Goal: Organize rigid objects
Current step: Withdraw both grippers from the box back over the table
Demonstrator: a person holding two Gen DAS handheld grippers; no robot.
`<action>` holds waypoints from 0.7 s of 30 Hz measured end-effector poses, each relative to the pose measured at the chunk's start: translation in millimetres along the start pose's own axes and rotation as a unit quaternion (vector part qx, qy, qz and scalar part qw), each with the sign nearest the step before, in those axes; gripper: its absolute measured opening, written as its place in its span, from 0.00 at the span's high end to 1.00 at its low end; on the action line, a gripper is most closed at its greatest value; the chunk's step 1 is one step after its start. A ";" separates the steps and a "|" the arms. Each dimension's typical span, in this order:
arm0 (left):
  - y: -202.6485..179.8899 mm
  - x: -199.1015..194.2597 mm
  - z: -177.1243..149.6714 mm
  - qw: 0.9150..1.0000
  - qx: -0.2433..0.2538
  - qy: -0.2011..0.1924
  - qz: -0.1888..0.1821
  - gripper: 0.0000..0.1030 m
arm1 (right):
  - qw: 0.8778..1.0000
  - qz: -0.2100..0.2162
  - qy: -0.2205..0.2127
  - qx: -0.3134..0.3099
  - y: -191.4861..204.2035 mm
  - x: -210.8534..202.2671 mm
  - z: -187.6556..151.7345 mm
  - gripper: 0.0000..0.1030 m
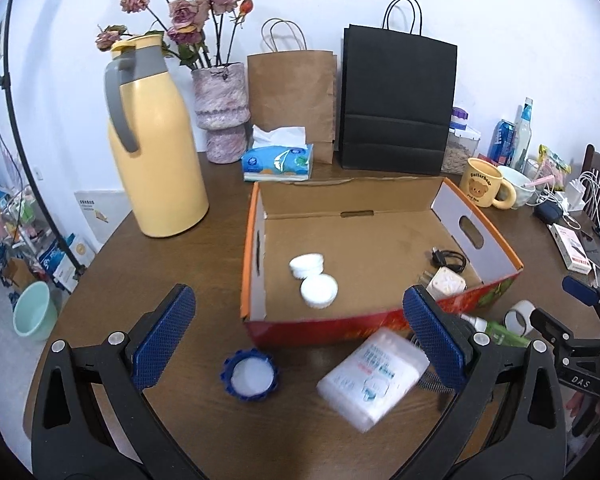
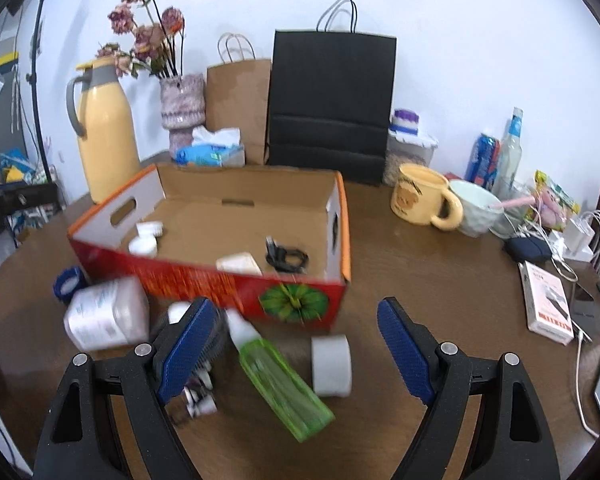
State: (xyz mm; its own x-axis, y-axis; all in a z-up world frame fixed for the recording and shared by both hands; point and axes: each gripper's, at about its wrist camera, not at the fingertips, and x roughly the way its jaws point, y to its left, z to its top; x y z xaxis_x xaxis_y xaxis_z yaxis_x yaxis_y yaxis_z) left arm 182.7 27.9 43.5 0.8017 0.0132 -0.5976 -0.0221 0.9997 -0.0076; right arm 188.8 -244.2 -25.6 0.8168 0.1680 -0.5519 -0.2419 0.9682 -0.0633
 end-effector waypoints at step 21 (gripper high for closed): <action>43.9 -4.0 -60.8 0.998 -0.021 0.046 0.022 0.00 | 0.998 -0.007 0.062 0.011 -28.1 21.1 -42.9 0.14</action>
State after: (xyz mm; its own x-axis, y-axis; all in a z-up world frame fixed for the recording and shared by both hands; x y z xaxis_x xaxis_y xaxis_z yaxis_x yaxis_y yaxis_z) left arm 142.2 70.5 -3.2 0.7416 0.0535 -0.6687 -0.0830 0.9965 -0.0123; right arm 190.4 -275.7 -71.1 0.7483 0.1316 -0.6502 -0.2187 0.9743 -0.0545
